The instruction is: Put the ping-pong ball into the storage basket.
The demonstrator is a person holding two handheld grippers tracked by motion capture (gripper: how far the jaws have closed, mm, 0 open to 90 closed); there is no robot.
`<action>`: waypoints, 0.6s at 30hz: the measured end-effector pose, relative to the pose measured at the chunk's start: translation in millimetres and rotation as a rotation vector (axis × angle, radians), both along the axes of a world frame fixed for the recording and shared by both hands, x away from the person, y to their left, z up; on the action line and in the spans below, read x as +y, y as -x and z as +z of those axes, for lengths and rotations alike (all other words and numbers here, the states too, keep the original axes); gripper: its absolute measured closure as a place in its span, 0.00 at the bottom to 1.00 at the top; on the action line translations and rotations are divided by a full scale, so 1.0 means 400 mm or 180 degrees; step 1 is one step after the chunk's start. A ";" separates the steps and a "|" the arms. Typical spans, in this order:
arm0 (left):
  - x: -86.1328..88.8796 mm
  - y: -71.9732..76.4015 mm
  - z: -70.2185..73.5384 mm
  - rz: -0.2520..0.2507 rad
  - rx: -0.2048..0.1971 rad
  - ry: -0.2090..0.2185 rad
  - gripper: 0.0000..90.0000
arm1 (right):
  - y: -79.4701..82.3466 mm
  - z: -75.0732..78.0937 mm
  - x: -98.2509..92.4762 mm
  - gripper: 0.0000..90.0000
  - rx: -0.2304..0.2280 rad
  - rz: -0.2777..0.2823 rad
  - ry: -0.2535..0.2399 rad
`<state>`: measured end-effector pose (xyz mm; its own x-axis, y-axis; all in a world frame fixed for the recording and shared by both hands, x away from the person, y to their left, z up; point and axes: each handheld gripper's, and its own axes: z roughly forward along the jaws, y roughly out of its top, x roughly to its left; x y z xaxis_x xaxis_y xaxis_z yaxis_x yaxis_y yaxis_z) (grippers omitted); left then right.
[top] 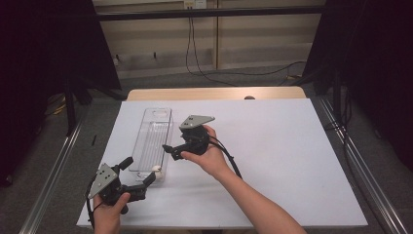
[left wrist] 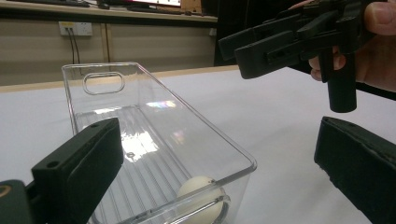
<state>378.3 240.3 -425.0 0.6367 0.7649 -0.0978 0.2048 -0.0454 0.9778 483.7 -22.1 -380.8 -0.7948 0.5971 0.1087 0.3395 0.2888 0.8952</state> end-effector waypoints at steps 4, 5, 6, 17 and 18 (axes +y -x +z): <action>-0.002 0.001 0.000 -0.0007 0.0003 0.0010 0.02 | 0.006 0.000 -0.011 0.13 -0.0016 -0.0007 -0.0022; -0.001 0.001 0.000 -0.0016 0.0007 0.0010 0.02 | 0.006 -0.001 -0.012 0.13 -0.0025 0.0003 -0.0019; -0.001 0.001 0.000 -0.0018 0.0008 0.0007 0.02 | 0.006 -0.001 -0.014 0.12 -0.0039 0.0008 -0.0018; -0.001 -0.002 0.002 -0.0022 0.0000 0.0011 0.02 | 0.018 -0.003 -0.043 0.09 -0.0071 -0.0041 -0.0049; -0.003 -0.002 0.002 -0.0019 0.0000 0.0028 0.02 | 0.019 -0.003 -0.047 0.09 -0.0089 -0.0053 -0.0060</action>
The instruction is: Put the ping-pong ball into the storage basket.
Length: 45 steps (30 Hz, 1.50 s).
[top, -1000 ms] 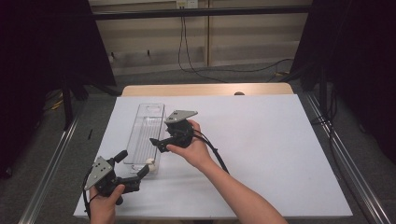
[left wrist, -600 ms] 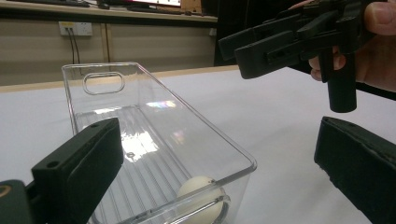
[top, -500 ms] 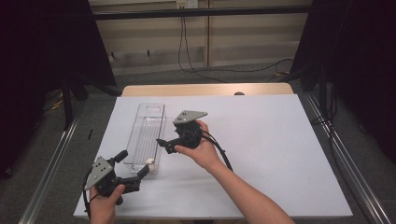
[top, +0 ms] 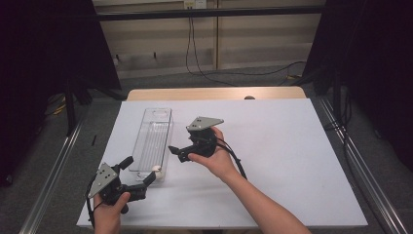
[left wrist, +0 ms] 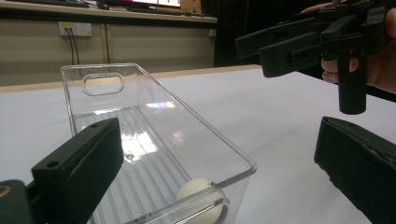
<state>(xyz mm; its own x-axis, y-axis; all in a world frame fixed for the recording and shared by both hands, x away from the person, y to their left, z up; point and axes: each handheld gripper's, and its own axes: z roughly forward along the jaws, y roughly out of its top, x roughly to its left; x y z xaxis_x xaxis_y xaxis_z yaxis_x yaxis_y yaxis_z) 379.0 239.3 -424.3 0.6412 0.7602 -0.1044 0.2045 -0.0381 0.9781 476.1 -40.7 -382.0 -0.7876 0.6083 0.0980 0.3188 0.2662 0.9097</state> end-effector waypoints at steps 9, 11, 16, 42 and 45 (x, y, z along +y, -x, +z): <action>-0.002 0.002 -0.002 0.0001 0.0009 0.0008 0.02 | 0.007 -0.003 -0.041 0.07 -0.0041 -0.0032 -0.0025; -0.002 0.003 -0.001 0.0010 0.0011 -0.0005 0.02 | 0.009 -0.004 -0.052 0.07 -0.0049 -0.0056 -0.0022; -0.002 0.003 0.000 0.0012 0.0006 -0.0004 0.02 | 0.016 -0.008 -0.079 0.06 -0.0058 -0.0073 -0.0054; -0.005 0.000 -0.001 0.0006 0.0012 -0.0017 0.02 | 0.050 -0.027 -0.178 0.04 -0.0104 -0.0158 -0.0062; -0.006 -0.001 -0.002 0.0006 0.0012 -0.0041 0.02 | 0.054 -0.030 -0.192 0.04 -0.0105 -0.0173 -0.0065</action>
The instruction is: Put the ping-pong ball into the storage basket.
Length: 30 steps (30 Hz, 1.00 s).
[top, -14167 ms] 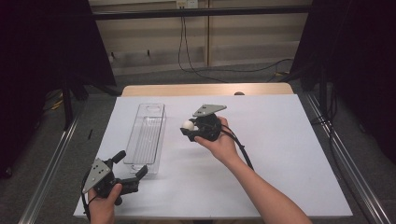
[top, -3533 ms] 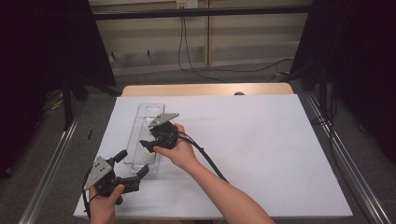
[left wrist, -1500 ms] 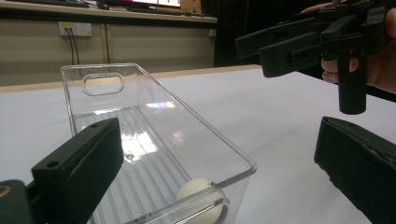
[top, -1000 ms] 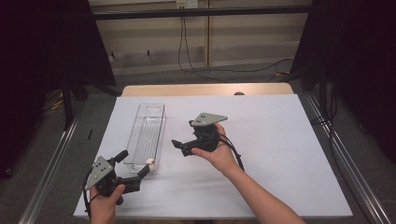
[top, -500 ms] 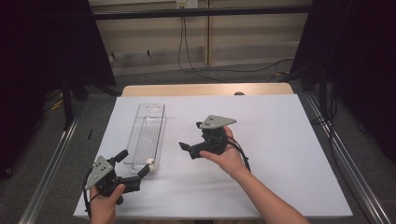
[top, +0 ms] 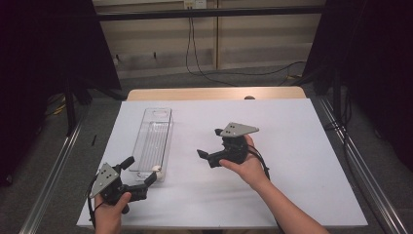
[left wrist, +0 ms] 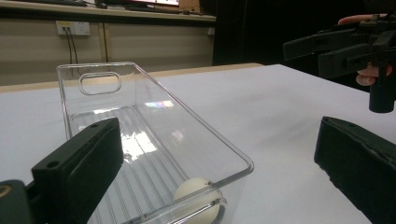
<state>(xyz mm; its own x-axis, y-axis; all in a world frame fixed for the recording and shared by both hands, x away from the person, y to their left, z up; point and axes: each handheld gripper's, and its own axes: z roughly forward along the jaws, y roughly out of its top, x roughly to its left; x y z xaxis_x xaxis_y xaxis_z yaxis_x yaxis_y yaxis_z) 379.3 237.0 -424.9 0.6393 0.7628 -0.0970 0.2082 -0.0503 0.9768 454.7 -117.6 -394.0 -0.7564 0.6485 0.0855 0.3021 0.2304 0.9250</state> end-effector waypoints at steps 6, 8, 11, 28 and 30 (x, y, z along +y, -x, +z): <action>-0.002 -0.001 0.000 -0.0013 0.0001 0.0002 0.02 | 0.008 -0.004 -0.028 0.04 -0.0003 -0.0045 -0.0011; -0.004 0.000 0.000 -0.0026 0.0006 0.0010 0.02 | 0.010 -0.003 -0.035 0.04 -0.0011 -0.0059 -0.0032; -0.005 -0.001 0.000 -0.0020 0.0001 0.0004 0.02 | 0.012 -0.001 -0.045 0.04 -0.0023 -0.0082 -0.0055; -0.002 -0.002 0.000 -0.0031 0.0009 -0.0014 0.02 | 0.028 -0.013 -0.106 0.04 -0.0027 -0.0164 -0.0075; -0.005 -0.001 0.000 -0.0011 0.0008 0.0037 0.02 | 0.031 -0.015 -0.113 0.04 -0.0030 -0.0172 -0.0068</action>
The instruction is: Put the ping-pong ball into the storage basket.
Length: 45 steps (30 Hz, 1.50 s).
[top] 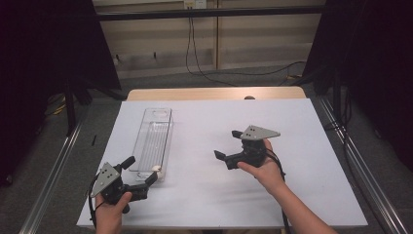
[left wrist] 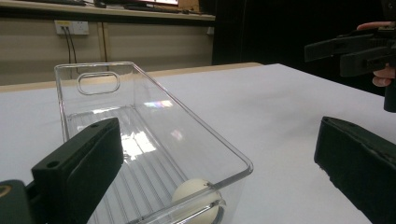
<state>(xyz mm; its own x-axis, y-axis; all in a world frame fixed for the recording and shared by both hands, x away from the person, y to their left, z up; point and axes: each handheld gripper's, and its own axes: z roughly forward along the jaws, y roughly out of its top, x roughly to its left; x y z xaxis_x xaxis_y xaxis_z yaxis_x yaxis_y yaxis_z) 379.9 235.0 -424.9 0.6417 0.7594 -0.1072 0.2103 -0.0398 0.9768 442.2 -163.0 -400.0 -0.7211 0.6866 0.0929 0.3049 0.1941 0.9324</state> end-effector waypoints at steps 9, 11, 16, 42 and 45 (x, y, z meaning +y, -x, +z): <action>0.000 0.000 0.000 0.0001 0.0004 -0.0004 0.02 | 0.017 -0.011 -0.035 0.04 0.0014 -0.0058 -0.0014; 0.004 -0.001 0.000 -0.0008 -0.0009 -0.0073 0.02 | 0.018 -0.013 -0.043 0.03 0.0005 -0.0055 -0.0018; -0.001 0.000 0.000 0.0001 -0.0007 0.0005 0.02 | 0.025 -0.014 -0.065 0.03 0.0007 -0.0114 -0.0033; 0.004 0.002 -0.001 0.0025 0.0001 -0.0029 0.02 | 0.051 -0.038 -0.138 0.03 0.0019 -0.0261 -0.0082; 0.004 0.003 -0.001 0.0012 0.0006 -0.0045 0.02 | 0.054 -0.040 -0.145 0.03 0.0030 -0.0272 -0.0080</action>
